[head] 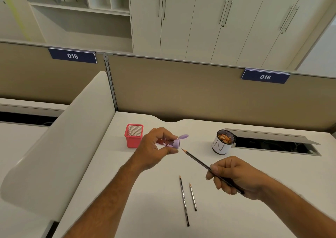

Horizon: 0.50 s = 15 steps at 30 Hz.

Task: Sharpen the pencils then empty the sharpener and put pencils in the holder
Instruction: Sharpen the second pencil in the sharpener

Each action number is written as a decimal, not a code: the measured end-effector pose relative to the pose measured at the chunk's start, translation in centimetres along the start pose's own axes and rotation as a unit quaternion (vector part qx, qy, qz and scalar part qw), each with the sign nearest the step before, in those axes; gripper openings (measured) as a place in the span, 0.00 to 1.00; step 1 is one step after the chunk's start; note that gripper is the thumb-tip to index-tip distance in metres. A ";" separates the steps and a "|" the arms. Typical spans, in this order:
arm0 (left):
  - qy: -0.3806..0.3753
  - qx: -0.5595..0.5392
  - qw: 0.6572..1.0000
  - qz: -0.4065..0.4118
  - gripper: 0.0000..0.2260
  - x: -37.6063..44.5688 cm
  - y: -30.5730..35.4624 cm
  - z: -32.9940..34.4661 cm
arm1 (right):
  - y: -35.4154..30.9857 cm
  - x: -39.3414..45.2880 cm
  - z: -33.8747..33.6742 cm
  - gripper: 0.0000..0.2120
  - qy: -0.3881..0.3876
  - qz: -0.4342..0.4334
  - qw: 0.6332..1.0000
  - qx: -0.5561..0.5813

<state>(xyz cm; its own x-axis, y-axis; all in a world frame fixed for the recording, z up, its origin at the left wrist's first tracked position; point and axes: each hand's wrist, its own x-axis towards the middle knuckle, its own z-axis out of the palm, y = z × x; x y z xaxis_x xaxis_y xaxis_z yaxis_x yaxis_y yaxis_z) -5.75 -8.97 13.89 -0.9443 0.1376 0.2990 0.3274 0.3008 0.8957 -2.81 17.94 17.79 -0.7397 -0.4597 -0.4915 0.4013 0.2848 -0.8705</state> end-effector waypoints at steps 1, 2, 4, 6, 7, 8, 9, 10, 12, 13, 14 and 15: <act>0.007 0.001 1.000 0.000 0.13 0.0 0.1 0.1 | 0.3 0.0 0.0 0.16 0.002 -0.001 1.000 0.009; 0.013 0.001 1.000 0.001 0.14 0.0 0.1 0.1 | 0.5 0.1 0.1 0.16 0.005 -0.001 1.000 0.017; 0.020 -0.001 1.000 -0.002 0.14 -0.1 0.1 0.2 | 0.9 0.0 0.2 0.16 0.013 -0.003 0.999 0.034; 0.026 -0.008 1.000 -0.007 0.14 -0.1 0.1 0.3 | 1.2 -0.1 0.3 0.16 0.022 -0.004 0.999 0.047; 0.029 -0.011 0.999 -0.008 0.13 -0.1 0.1 0.4 | 1.3 -0.1 0.4 0.16 0.027 -0.004 0.998 0.054; 0.032 -0.014 0.999 -0.009 0.13 -0.1 0.1 0.4 | 1.4 -0.2 0.5 0.16 0.035 -0.005 0.998 0.059; 0.035 -0.019 0.999 -0.011 0.12 -0.1 0.1 0.5 | 1.5 -0.2 0.6 0.16 0.043 -0.006 0.997 0.063; 0.036 -0.024 0.999 -0.012 0.12 -0.1 0.1 0.6 | 1.6 -0.2 0.7 0.15 0.052 -0.007 0.996 0.067; 0.038 -0.034 0.999 -0.014 0.12 -0.2 0.0 0.8 | 1.7 -0.2 1.1 0.13 0.069 -0.009 0.995 0.073; 0.038 -0.039 0.998 -0.016 0.12 -0.2 -0.2 0.9 | 1.8 -0.2 1.2 0.13 0.077 -0.009 0.994 0.077; 0.037 -0.043 0.998 -0.017 0.12 -0.2 -0.3 0.9 | 1.8 -0.1 1.4 0.12 0.084 -0.009 0.993 0.080; 0.037 -0.048 0.998 -0.019 0.12 -0.3 -0.3 1.0 | 1.9 -0.1 1.6 0.12 0.091 -0.010 0.992 0.081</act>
<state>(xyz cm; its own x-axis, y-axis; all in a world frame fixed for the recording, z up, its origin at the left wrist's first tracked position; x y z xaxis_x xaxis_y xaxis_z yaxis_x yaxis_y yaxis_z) -5.56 -8.15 13.18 -0.9572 0.0570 0.2836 0.2892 0.2121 0.9335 -1.12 17.15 16.13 -0.8275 -0.2997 -0.4748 0.4572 0.1311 -0.8796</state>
